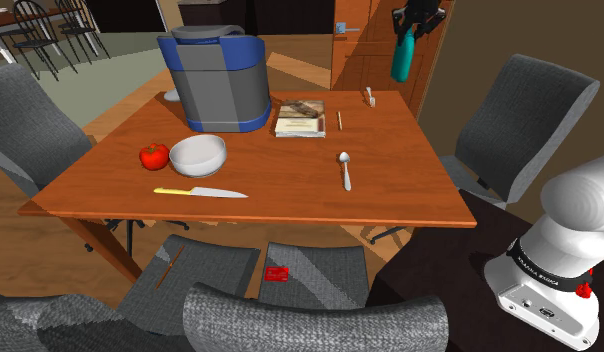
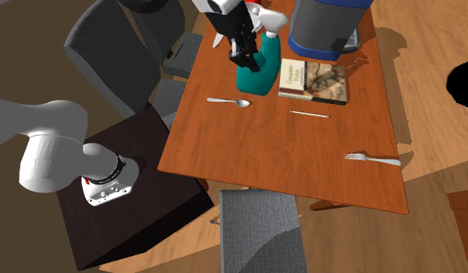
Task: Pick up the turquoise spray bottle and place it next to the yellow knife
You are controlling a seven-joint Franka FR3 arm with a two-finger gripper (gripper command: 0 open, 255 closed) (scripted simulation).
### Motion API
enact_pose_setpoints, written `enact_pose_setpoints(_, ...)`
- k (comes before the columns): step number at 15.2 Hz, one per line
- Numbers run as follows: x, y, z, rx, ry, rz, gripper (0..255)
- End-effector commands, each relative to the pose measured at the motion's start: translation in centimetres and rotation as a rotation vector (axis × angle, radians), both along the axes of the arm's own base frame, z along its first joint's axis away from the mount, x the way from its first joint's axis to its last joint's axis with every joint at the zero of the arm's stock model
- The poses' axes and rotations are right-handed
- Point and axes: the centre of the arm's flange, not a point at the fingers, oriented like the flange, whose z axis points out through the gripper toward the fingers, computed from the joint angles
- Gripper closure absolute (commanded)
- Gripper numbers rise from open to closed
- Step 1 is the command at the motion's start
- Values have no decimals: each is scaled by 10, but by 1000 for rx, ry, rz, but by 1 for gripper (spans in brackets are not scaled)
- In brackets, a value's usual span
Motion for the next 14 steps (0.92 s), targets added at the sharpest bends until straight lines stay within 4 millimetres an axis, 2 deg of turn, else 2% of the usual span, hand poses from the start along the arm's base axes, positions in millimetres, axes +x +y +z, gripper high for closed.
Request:
enact_pose_setpoints(1,12,19,-10,1,-1,-2,255)
enact_pose_setpoints(14,85,158,-79,1,-1,-2,255)
